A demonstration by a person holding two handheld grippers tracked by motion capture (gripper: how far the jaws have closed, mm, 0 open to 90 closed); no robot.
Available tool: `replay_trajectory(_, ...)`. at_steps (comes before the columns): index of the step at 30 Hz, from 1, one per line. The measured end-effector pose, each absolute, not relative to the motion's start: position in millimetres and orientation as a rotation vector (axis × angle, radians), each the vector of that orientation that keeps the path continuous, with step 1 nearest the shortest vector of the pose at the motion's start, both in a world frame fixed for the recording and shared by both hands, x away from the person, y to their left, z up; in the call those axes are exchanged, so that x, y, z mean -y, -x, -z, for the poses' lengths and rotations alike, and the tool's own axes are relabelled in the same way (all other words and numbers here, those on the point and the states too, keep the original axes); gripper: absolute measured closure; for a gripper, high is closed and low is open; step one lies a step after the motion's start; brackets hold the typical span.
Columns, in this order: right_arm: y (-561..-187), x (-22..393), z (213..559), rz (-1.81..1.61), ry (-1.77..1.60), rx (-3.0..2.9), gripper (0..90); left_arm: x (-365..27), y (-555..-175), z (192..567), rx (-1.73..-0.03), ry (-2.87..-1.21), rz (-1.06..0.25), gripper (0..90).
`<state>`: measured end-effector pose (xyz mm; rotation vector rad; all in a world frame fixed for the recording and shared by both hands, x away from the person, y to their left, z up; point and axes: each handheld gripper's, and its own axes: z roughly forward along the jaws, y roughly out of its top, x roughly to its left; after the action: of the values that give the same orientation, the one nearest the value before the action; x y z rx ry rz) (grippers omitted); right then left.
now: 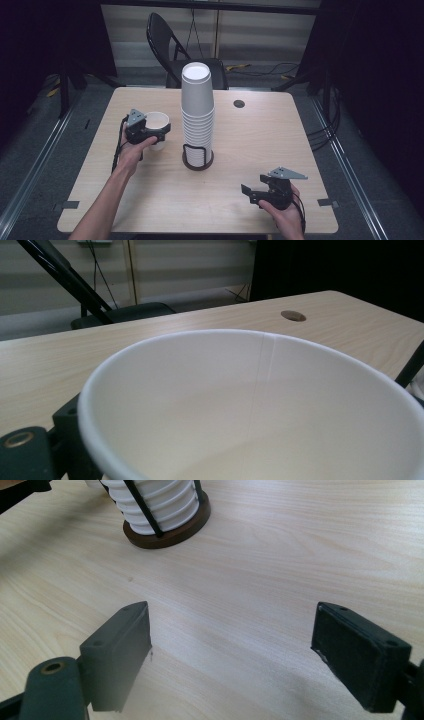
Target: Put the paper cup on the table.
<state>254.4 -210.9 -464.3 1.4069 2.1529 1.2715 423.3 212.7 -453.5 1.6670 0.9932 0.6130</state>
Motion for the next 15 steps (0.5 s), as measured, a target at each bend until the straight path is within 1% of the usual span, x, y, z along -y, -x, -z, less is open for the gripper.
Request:
replay_trajectory(11,-255.1,209.7,465.4,-1.276,-1.409,-2.158,15.5,-212.9,-419.6,465.9,-0.966,-1.697,-0.599,6.4)
replay_trajectory(13,-255.1,208.8,465.7,-1.279,-1.405,-2.156,15.5,-214.7,-418.6,466.4,-0.981,-1.697,-0.578,6.1)
replay_trajectory(15,-255.0,208.4,465.3,-1.277,-1.408,-2.161,15.5,-216.5,-417.3,466.7,-0.989,-1.725,-0.604,6.7)
